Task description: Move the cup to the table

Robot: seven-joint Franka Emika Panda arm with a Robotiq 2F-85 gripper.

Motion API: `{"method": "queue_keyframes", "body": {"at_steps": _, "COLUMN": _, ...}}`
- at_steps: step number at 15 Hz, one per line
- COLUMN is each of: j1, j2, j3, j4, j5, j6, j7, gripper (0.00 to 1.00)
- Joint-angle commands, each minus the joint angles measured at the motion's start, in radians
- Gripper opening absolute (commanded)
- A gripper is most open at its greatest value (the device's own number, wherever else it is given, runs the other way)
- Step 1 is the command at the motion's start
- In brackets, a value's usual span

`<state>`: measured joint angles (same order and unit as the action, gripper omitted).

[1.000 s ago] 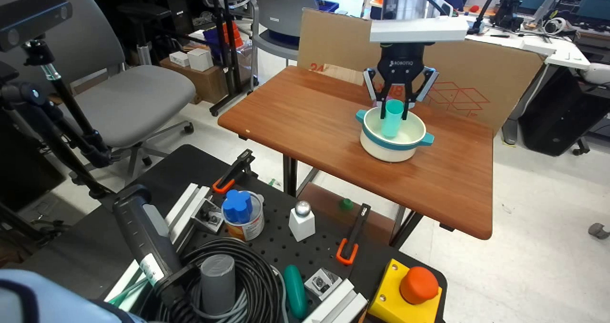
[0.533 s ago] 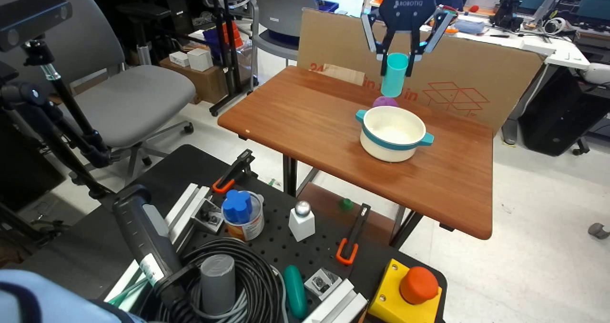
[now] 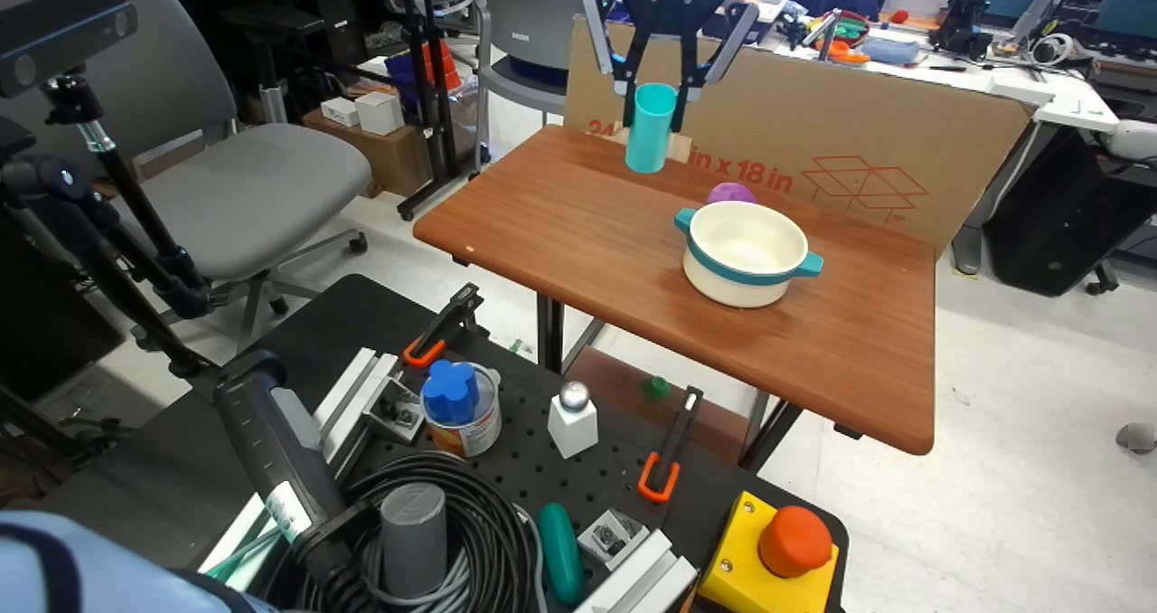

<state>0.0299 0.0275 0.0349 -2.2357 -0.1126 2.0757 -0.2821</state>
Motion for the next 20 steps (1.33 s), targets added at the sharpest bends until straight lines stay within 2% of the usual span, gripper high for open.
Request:
{"method": "queue_keyframes", "body": {"at_steps": 1, "j1": 0.022, "j2": 0.082, "j3": 0.021, "j4": 0.026, "j5": 0.009, "j6": 0.041, "j7": 0.024, "gripper": 0.17}}
{"method": "queue_keyframes", "body": {"at_steps": 6, "j1": 0.030, "j2": 0.208, "j3": 0.023, "j4": 0.090, "j5": -0.027, "j6": 0.086, "j7": 0.064, "gripper": 0.17}}
{"method": "queue_keyframes", "body": {"at_steps": 11, "j1": 0.035, "j2": 0.309, "j3": 0.005, "j4": 0.153, "j5": -0.099, "j6": 0.067, "j7": 0.116, "gripper": 0.17}}
{"method": "queue_keyframes", "body": {"at_steps": 12, "j1": 0.061, "j2": 0.419, "j3": 0.014, "j4": 0.237, "j5": -0.116, "j6": 0.078, "j7": 0.165, "gripper": 0.17}}
{"method": "queue_keyframes", "body": {"at_steps": 16, "j1": 0.097, "j2": 0.547, "j3": 0.006, "j4": 0.338, "j5": -0.160, "j6": 0.052, "j7": 0.226, "gripper": 0.17}}
{"method": "queue_keyframes", "body": {"at_steps": 20, "j1": 0.118, "j2": 0.590, "j3": 0.004, "j4": 0.415, "j5": -0.184, "j6": -0.018, "j7": 0.244, "gripper": 0.17}}
